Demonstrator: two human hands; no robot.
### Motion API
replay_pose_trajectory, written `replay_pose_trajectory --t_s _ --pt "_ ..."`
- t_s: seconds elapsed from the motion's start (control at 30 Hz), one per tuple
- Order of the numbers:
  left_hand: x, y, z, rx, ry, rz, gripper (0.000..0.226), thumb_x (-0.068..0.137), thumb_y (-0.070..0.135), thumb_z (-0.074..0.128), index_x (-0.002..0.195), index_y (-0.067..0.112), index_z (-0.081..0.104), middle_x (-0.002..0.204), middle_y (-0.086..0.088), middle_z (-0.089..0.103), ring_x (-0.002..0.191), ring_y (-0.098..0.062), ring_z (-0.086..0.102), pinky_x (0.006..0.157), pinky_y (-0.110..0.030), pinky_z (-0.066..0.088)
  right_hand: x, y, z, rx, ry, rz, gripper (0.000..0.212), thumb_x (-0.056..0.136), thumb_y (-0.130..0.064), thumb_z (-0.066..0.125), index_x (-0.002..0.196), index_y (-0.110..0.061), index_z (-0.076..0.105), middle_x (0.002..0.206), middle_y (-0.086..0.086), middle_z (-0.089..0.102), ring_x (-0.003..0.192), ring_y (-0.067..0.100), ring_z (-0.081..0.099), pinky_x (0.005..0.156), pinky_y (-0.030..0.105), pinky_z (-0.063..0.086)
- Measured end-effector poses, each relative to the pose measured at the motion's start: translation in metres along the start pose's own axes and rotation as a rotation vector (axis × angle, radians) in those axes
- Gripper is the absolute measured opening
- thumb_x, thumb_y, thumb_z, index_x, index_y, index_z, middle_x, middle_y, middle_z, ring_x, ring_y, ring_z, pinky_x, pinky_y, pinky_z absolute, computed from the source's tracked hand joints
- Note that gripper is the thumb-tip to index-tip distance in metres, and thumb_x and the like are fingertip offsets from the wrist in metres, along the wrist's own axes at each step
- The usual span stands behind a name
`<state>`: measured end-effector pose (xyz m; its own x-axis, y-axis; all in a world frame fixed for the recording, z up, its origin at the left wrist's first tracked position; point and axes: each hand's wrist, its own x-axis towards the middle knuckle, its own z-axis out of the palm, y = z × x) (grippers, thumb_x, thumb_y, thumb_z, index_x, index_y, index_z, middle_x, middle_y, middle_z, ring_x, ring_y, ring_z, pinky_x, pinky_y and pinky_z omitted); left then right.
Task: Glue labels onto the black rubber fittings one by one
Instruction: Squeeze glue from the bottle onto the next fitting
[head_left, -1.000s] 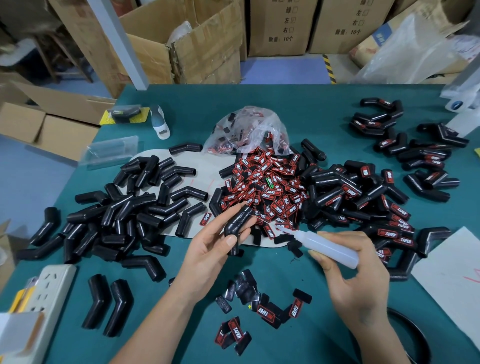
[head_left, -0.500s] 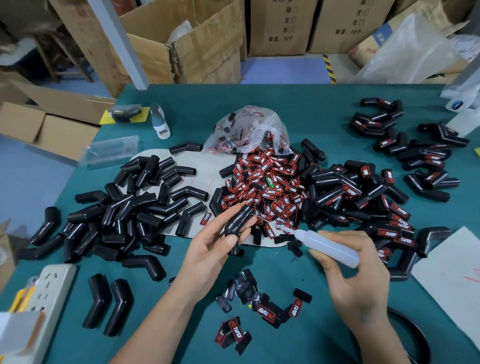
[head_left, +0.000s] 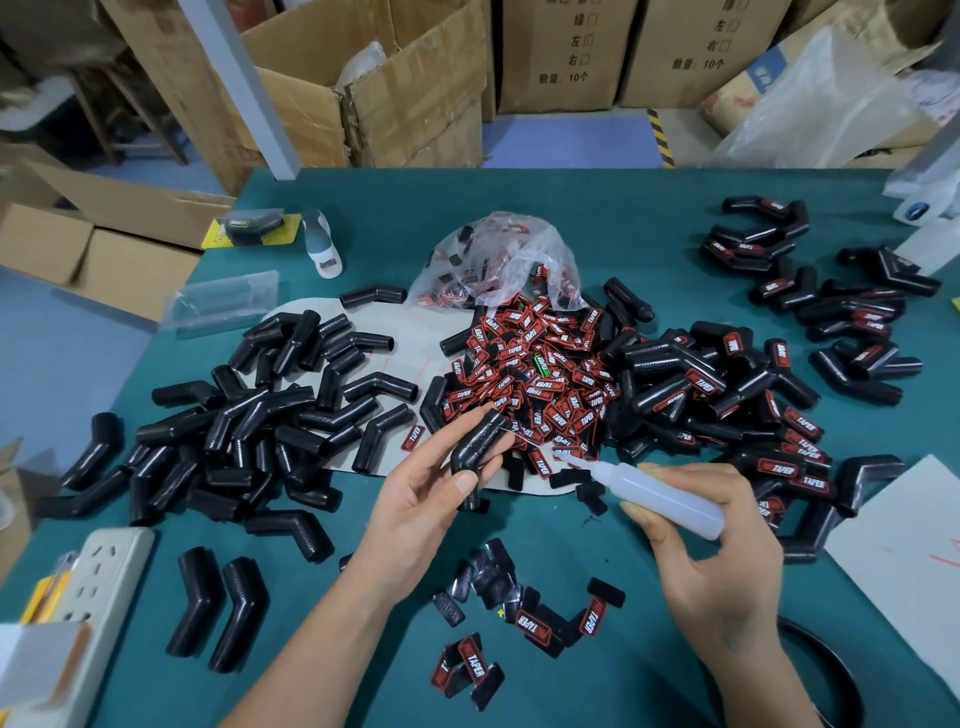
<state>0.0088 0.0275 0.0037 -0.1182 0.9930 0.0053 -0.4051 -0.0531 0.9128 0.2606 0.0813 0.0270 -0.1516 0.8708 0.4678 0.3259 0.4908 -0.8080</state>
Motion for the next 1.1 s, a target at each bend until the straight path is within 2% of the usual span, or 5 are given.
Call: replay_pose_trajectory --t_s 0.17,0.33,0.5,0.9,1.1 --pt "0.0 0.001 0.0 0.05 0.015 0.005 0.051 0.103 0.007 0.06 0.153 0.013 0.053 0.156 -0.016 0.053 0.145 -0.039 0.049 0.117 -0.039 0.043 0.001 -0.003 0.001 0.012 -0.003 0.002 0.029 0.089 -0.036 0.071 0.115 -0.039 0.058 0.116 -0.021 0.066 0.106 0.0 0.064 0.089 0.011 0.045" --pt "0.0 0.002 0.001 0.067 0.015 0.013 0.055 0.102 0.02 0.069 0.154 0.013 0.052 0.157 -0.014 0.052 0.145 -0.039 0.049 0.118 -0.04 0.043 0.001 -0.006 0.002 -0.01 -0.032 -0.008 0.031 0.089 -0.035 0.07 0.116 -0.041 0.057 0.117 -0.034 0.062 0.106 -0.006 0.063 0.09 0.009 0.043" --pt "0.0 0.001 0.0 0.096 0.017 0.016 0.057 0.102 0.02 0.069 0.155 0.012 0.05 0.161 -0.015 0.047 0.146 -0.039 0.048 0.118 -0.041 0.042 0.001 -0.007 0.001 -0.007 -0.033 -0.013 0.025 0.095 -0.045 0.068 0.117 -0.038 0.057 0.118 -0.034 0.061 0.106 -0.005 0.062 0.089 0.011 0.044" --pt "0.0 0.001 0.001 0.083 0.01 0.023 0.058 0.102 0.02 0.069 0.156 0.01 0.048 0.163 -0.015 0.044 0.146 -0.041 0.048 0.118 -0.039 0.042 0.001 -0.009 0.002 -0.002 -0.061 0.024 0.029 0.087 -0.034 0.074 0.111 -0.039 0.06 0.11 -0.021 0.068 0.106 -0.006 0.063 0.089 0.008 0.044" --pt "0.0 0.002 -0.002 0.033 0.02 0.005 0.056 0.102 0.013 0.068 0.155 0.009 0.049 0.161 -0.017 0.046 0.145 -0.04 0.049 0.117 -0.04 0.043 0.004 -0.009 -0.002 0.209 0.036 0.223 0.035 0.08 -0.033 0.083 0.103 -0.048 0.061 0.108 -0.021 0.072 0.098 0.001 0.068 0.078 0.011 0.051"
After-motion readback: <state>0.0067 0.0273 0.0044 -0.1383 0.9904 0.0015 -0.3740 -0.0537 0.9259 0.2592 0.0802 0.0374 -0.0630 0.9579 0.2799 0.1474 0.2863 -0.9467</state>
